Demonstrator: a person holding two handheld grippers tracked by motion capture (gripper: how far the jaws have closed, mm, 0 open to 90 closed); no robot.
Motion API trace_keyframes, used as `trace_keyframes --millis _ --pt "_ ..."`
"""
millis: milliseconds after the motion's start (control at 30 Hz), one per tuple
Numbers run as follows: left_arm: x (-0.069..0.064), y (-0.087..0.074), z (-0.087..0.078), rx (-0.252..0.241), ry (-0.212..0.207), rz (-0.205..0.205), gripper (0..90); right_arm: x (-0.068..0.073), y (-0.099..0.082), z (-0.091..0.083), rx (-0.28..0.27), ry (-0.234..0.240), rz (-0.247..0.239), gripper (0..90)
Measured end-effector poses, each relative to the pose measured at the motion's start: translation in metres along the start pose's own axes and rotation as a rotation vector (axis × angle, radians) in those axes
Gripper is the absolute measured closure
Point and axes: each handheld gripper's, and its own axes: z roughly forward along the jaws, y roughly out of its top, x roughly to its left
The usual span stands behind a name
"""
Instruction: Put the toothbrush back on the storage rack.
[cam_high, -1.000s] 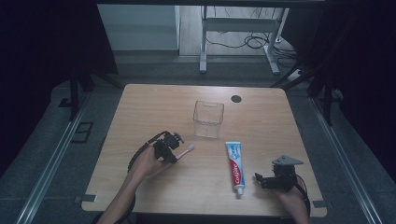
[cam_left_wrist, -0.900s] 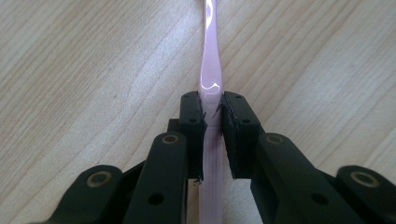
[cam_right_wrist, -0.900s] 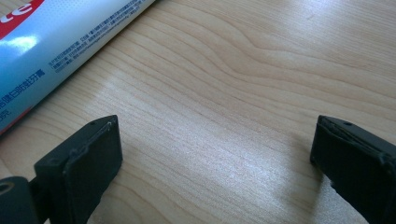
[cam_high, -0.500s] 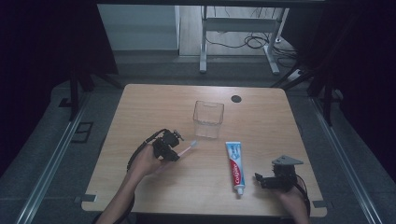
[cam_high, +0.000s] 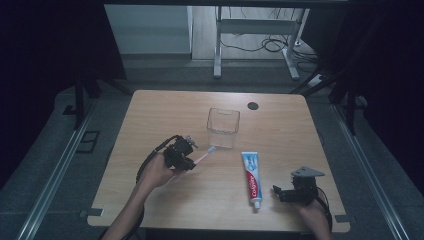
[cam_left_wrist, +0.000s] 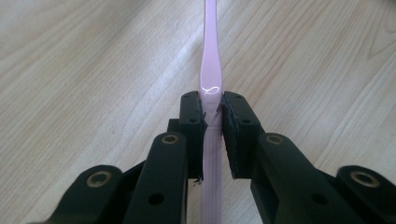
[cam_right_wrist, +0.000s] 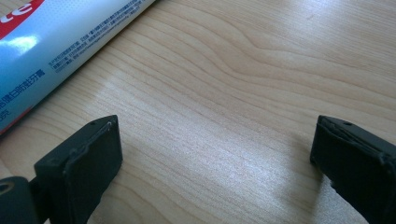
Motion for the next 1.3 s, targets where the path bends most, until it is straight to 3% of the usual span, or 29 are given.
trace_keyframes --millis 533,833,1300 --pt "0.0 0.01 -0.028 -0.14 -0.013 0.004 78.9 0.0 0.0 0.0 0.0 0.0 0.0 1.6" --pt "0.0 0.021 -0.043 -0.205 0.001 0.011 78.9 0.0 0.0 0.0 0.0 -0.001 0.0 1.6" --pt "0.008 0.039 -0.05 -0.284 0.032 0.003 78.9 0.0 0.0 0.0 -0.001 0.0 -0.001 1.6"
